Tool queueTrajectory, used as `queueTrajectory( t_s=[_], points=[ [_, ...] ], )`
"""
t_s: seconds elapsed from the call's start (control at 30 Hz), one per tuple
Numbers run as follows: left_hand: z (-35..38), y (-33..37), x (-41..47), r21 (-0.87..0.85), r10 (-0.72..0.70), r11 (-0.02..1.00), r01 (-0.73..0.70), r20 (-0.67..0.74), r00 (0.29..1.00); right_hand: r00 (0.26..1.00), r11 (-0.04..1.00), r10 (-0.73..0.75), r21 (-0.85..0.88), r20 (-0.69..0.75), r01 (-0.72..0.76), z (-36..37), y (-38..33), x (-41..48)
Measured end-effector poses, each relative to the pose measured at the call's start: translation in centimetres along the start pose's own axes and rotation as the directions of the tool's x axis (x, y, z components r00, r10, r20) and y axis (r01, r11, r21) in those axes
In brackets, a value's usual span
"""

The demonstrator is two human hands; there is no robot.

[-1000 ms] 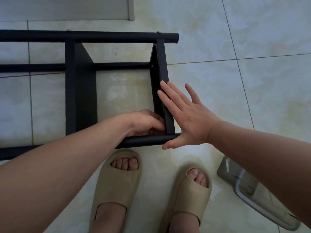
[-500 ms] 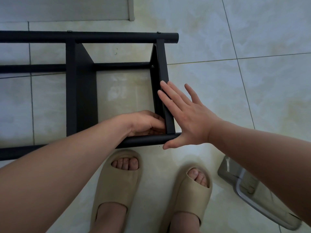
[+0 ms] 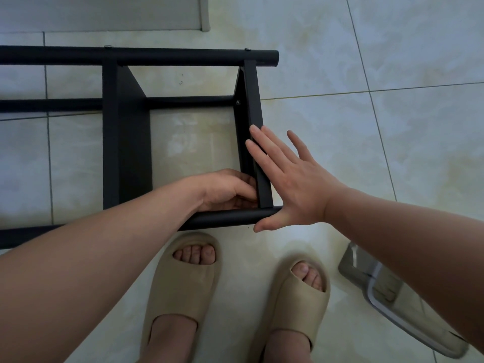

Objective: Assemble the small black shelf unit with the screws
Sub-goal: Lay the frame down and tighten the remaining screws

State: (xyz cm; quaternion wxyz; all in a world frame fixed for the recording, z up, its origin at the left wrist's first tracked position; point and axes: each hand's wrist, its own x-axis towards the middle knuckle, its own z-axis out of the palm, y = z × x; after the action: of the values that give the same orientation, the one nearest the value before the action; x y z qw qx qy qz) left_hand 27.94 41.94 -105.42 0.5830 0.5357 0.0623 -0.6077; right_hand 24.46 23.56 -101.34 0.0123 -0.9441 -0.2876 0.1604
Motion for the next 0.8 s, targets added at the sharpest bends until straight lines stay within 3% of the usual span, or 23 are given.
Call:
queueTrajectory(
  t_s=[0.2,0.8],
  points=[
    [-0.04,0.26,-0.03,0.101,-0.042,0.994,0.046,-0.041,0.998,1.000,1.000,0.000,0.005,-0.008,0.000,0.08,0.04,-0.03],
    [0.01,-0.03,0.06,0.083,-0.030,0.996,0.035,-0.055,0.998,1.000,1.000,0.000,0.008,-0.018,0.000,0.21,0.11,-0.04]
  ],
)
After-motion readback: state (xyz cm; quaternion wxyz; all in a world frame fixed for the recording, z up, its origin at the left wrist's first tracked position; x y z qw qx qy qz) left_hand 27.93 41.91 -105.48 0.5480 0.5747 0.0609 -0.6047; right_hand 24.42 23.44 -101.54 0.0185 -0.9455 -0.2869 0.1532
